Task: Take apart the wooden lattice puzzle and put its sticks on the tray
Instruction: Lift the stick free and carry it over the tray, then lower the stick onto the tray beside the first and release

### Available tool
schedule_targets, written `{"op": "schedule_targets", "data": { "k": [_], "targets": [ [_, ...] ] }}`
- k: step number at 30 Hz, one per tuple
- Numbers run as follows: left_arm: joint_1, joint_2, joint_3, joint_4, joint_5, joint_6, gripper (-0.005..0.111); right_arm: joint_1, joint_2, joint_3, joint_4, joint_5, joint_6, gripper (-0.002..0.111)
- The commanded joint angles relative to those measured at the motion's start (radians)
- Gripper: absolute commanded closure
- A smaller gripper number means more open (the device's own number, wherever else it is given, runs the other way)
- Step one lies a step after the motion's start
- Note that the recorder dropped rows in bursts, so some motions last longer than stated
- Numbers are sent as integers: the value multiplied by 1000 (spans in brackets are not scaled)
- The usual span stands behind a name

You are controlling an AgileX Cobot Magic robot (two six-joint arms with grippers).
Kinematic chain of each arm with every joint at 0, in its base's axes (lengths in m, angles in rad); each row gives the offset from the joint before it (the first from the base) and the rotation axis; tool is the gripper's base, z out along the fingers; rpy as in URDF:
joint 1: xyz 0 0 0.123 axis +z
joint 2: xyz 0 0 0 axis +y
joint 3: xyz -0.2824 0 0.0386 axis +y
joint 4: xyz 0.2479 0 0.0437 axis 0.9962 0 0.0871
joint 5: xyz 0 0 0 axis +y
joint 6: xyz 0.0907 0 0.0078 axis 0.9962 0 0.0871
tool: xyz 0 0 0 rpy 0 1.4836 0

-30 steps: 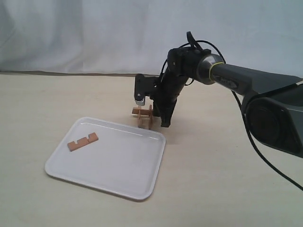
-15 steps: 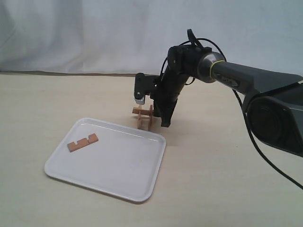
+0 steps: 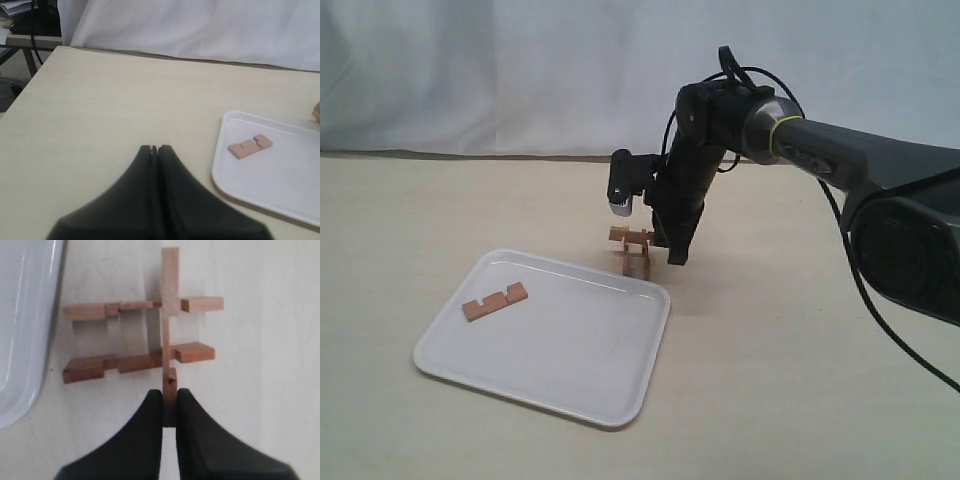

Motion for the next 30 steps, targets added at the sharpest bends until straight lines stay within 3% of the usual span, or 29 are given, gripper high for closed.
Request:
{"op": "schedule_targets", "data": {
  "k": [1, 13, 17, 30],
  "targets": [
    [-6, -2, 2, 1, -6, -3, 107, 1, -10, -1, 1, 17, 16, 104],
    [-6, -2, 2, 1, -6, -3, 107, 16, -130, -1, 136, -18, 37, 104],
    [-6, -2, 2, 1, -10, -3, 107, 84, -136, 5, 106, 55, 29, 104],
    [-6, -2, 2, 1, -10, -3, 107, 318, -115, 159, 108, 50, -46, 104]
  ]
}}
